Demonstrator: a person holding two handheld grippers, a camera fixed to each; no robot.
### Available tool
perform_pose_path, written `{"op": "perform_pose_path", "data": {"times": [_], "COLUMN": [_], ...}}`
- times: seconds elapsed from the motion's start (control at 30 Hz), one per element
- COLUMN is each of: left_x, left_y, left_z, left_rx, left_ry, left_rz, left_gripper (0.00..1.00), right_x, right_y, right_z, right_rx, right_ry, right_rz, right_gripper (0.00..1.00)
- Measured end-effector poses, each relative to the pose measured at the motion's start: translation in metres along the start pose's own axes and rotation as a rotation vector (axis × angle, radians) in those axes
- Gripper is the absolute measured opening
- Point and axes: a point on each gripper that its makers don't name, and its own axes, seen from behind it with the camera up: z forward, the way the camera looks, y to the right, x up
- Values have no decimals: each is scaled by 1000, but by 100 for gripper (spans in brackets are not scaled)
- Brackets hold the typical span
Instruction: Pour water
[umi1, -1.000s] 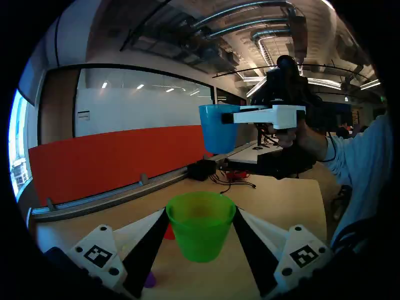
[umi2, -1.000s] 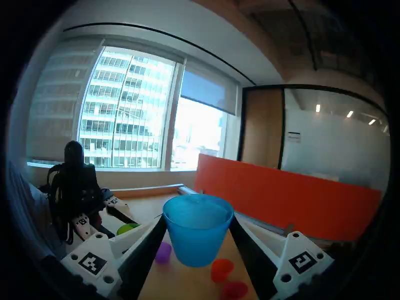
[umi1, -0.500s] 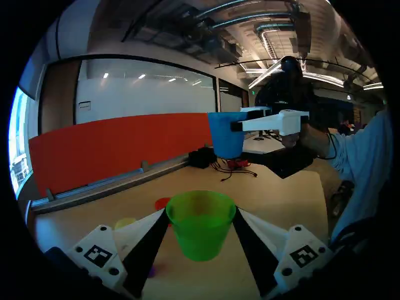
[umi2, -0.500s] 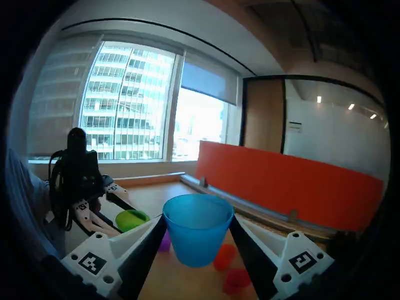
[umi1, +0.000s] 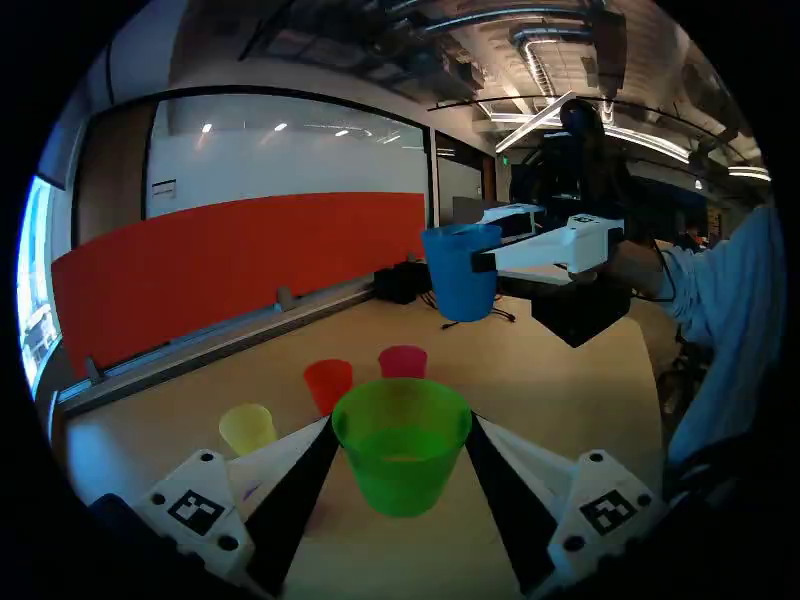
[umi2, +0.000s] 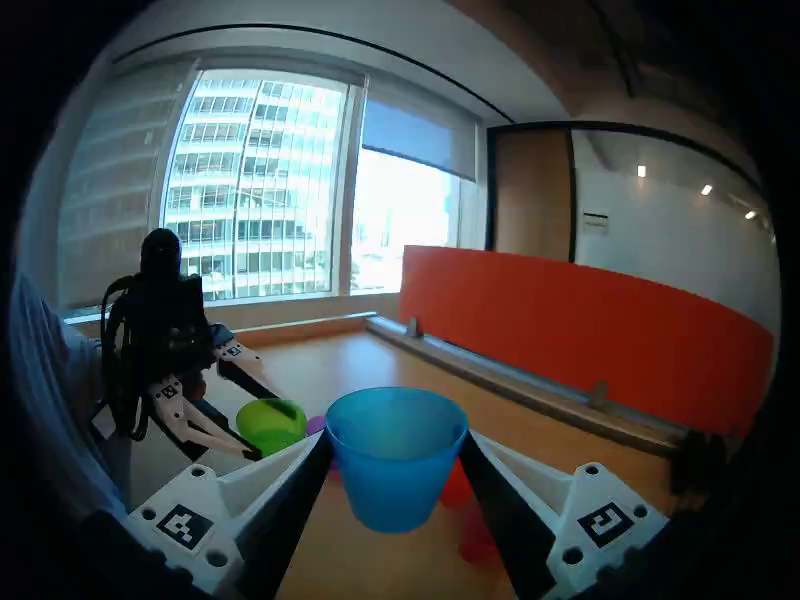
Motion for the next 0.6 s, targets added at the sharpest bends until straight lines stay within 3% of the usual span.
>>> {"op": "perform_pose_path", "data": {"times": [0.6], "left_x": [-42], "left_y": [4], "left_z": [18], "left_rx": [-32], "left_ry": [-110], "left_rz": [-2], "left_gripper": [88], "right_x": [-69], "right_y": [1], "right_z": [5], "right_rx": [37], "right_ry": [-141], "right_rz": [0], "right_gripper": [91]}}
